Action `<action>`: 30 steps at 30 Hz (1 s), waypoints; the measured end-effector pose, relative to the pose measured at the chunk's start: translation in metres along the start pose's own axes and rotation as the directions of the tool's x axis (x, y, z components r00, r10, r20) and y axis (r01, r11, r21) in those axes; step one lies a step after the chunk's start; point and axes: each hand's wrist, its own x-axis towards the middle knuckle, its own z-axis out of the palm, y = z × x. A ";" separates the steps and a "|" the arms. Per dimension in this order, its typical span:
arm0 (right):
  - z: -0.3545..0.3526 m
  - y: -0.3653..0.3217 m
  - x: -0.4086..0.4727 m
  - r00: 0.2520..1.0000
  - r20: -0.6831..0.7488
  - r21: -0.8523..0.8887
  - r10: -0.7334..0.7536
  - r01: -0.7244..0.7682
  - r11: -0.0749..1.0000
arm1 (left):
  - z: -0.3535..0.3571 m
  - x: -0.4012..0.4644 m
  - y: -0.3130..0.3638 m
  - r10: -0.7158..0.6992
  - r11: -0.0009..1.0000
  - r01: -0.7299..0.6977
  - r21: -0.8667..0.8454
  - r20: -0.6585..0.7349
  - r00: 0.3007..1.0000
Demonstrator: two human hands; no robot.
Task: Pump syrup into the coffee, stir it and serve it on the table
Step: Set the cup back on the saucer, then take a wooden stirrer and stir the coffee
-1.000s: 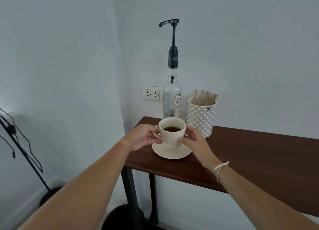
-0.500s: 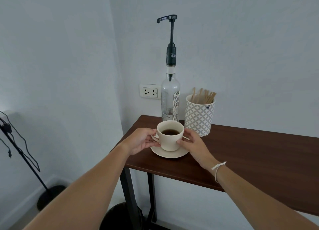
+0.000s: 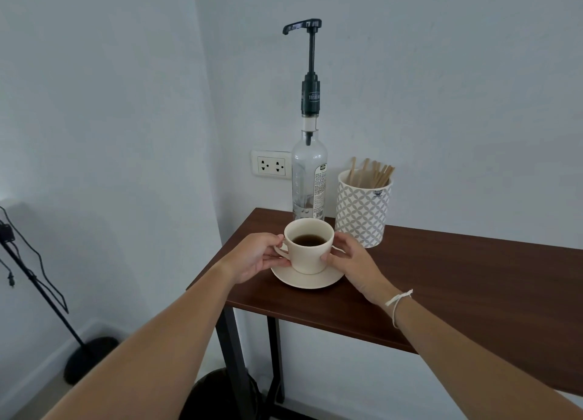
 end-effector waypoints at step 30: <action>-0.101 -0.095 0.077 0.805 -0.560 -0.383 -0.195 -0.042 0.923 | 0.008 -0.011 -0.009 0.037 0.997 -0.043 -0.065 -0.083 0.996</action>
